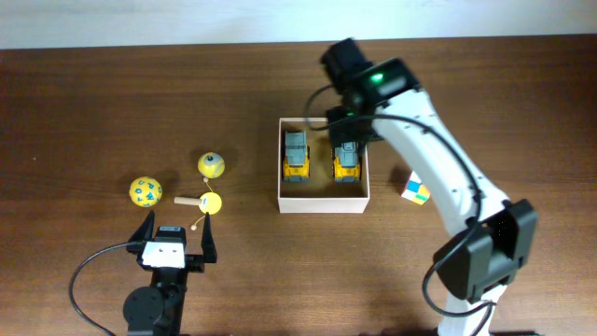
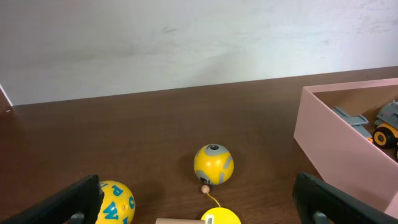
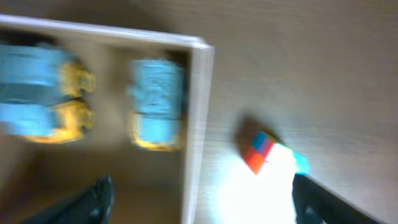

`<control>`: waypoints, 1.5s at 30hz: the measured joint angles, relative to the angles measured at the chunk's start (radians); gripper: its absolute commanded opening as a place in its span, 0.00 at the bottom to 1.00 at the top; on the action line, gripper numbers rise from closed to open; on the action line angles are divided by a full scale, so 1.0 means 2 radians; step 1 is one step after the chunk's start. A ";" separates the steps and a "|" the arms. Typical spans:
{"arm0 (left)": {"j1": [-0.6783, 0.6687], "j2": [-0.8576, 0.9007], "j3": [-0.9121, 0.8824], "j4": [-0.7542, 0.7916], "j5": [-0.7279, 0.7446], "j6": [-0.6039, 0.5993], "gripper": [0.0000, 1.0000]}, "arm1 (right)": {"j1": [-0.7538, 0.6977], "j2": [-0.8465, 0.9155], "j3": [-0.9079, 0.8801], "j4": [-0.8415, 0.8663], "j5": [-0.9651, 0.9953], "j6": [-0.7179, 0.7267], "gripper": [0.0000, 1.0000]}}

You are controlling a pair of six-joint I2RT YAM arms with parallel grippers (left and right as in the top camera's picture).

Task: Pack container
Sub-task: 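Lift the right gripper out of the box and move right, then lower the right gripper over the puzzle cube right of the box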

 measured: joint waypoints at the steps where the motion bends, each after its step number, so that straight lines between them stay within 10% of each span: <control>1: 0.000 0.000 0.000 0.000 0.000 0.000 0.99 | -0.011 -0.001 0.000 -0.014 0.004 0.011 0.89; 13: 0.000 0.000 0.000 0.000 0.000 0.000 0.99 | -0.068 -0.054 -0.072 -0.035 0.046 0.116 0.89; 28: 0.000 0.000 0.000 0.000 0.000 0.000 0.99 | -0.071 -0.242 -0.436 0.249 0.020 0.236 0.87; 45: 0.000 0.000 0.000 0.000 0.000 0.000 0.99 | -0.191 -0.220 -0.469 0.336 -0.045 0.192 0.84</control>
